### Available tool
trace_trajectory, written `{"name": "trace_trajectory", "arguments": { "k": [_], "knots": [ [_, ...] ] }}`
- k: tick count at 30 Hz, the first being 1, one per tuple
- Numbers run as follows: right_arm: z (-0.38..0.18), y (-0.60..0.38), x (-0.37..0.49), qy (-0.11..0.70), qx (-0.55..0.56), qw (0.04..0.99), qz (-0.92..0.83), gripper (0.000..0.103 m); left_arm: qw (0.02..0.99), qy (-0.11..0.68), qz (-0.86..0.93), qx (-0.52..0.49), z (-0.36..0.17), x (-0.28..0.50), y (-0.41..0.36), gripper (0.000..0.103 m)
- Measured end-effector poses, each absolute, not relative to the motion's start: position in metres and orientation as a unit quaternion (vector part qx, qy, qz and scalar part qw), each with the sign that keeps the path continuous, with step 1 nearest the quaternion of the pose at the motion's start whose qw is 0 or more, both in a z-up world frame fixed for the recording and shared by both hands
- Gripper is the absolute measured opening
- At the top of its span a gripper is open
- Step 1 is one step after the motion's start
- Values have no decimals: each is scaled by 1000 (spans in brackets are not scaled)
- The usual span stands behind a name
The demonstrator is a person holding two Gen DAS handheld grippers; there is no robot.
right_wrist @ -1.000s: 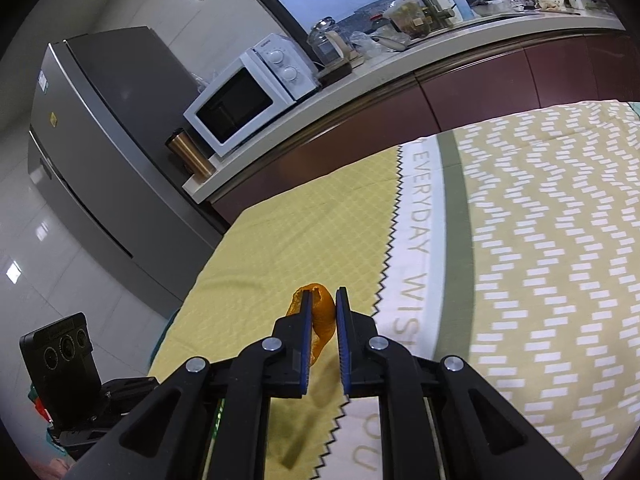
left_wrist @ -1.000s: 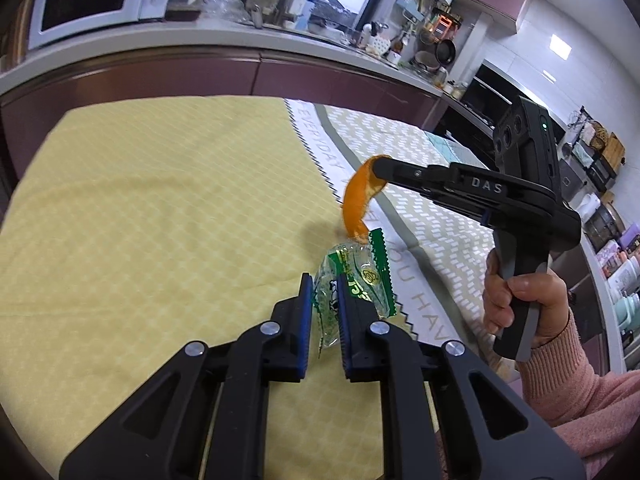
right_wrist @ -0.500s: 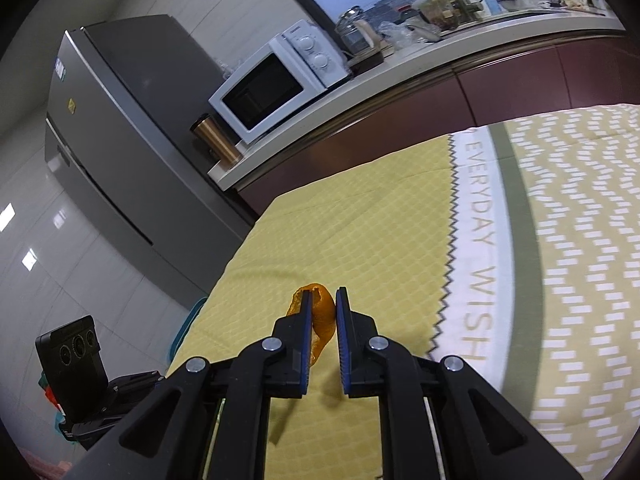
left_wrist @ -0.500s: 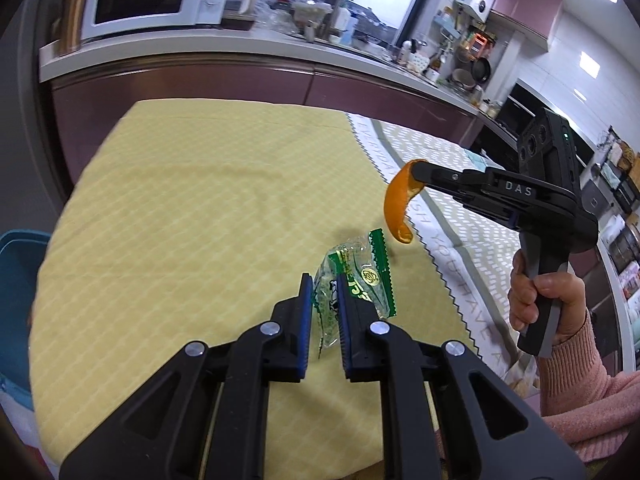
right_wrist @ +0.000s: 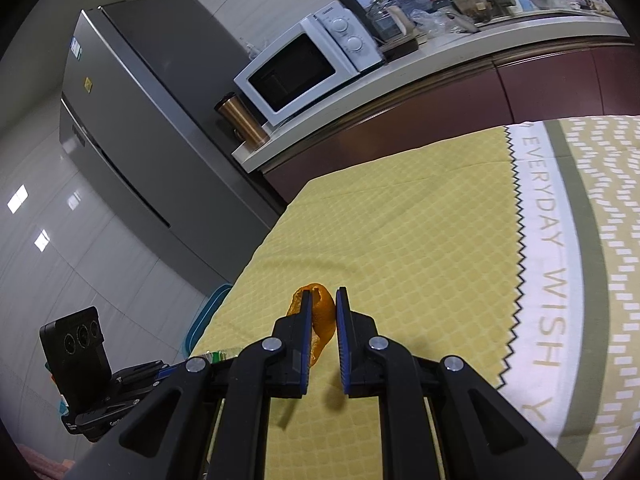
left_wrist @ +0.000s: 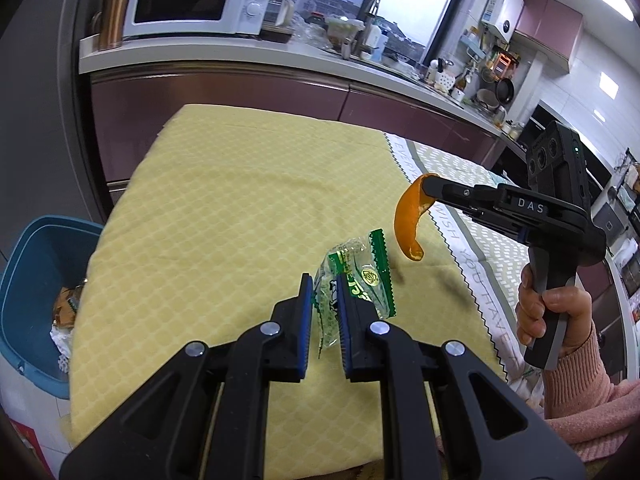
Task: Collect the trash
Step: 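Carry the snack bag and orange peel to the teal bin with both tools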
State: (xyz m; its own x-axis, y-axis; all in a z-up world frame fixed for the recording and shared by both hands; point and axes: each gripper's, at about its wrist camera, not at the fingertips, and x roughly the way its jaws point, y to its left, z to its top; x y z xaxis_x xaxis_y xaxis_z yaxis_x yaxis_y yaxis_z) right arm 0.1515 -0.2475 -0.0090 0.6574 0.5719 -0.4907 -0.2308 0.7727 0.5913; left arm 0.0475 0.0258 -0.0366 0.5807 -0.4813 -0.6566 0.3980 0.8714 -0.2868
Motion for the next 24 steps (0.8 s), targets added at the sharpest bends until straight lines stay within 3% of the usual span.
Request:
{"name": "trace_trajectory", "arguments": {
  "k": [24],
  "knots": [
    [1, -188, 165, 354, 224, 863, 283, 10, 908, 367, -182, -85, -25, 34, 91, 12]
  ]
}}
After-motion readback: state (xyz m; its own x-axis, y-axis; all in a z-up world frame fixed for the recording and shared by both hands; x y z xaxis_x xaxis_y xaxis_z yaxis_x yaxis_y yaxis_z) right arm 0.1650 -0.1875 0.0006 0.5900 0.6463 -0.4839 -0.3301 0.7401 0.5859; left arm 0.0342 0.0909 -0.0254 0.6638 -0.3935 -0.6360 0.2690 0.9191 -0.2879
